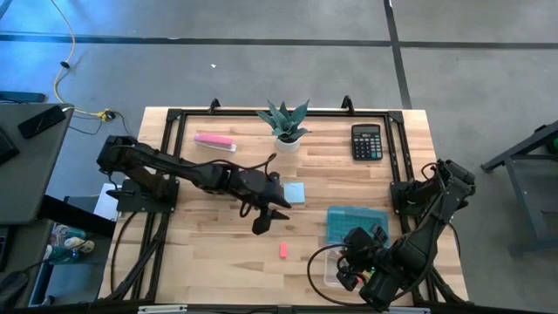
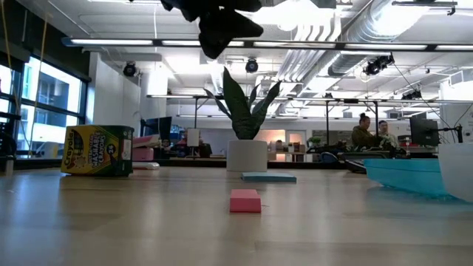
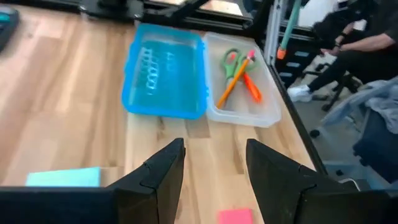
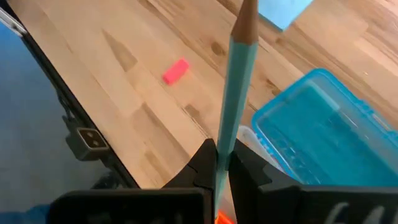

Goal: Pack school essentials
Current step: Put the blue pencil into the blue supply box

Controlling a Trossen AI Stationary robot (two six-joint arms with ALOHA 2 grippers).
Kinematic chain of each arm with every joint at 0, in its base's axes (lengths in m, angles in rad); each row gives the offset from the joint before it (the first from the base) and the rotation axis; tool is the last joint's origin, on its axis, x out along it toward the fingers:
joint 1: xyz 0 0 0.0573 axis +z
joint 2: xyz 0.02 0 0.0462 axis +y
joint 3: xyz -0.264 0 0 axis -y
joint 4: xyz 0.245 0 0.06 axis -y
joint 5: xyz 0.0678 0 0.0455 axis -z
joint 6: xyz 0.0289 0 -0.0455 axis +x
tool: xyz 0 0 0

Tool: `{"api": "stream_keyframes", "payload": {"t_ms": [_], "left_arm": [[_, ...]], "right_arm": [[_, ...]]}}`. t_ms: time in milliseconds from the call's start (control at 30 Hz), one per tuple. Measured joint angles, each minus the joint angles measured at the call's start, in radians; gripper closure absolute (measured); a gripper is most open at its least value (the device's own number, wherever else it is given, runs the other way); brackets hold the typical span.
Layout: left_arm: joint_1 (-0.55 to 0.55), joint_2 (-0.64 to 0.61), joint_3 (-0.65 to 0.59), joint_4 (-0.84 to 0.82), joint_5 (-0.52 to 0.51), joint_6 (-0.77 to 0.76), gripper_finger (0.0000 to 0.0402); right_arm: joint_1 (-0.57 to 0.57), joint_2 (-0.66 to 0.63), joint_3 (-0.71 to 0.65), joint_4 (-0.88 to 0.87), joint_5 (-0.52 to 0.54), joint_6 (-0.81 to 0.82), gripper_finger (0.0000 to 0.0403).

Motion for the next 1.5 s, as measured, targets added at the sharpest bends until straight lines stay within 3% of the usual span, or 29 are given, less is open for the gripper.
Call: {"api": "stream_keyframes", "payload": {"t_ms": [333, 933, 1500], "left_arm": [[0.013, -0.072, -0.001, -0.138, -0.083, -0.003, 0.0242], [0.027, -0.075, 0.0, -0.13, -0.096, 0.036, 0.0242], [0.027, -0.075, 0.0, -0.13, -0.105, 0.058, 0.0242]], "right_arm": [[0.0, 0.0, 0.0, -0.015, -0.14, 0.0, 0.0393], [-0.01, 0.153, 0.0, -0.092, -0.408, 0.07, 0.0393], [-0.026, 0.203, 0.0, -0.186, -0.381, -0.048, 0.0393]]}}
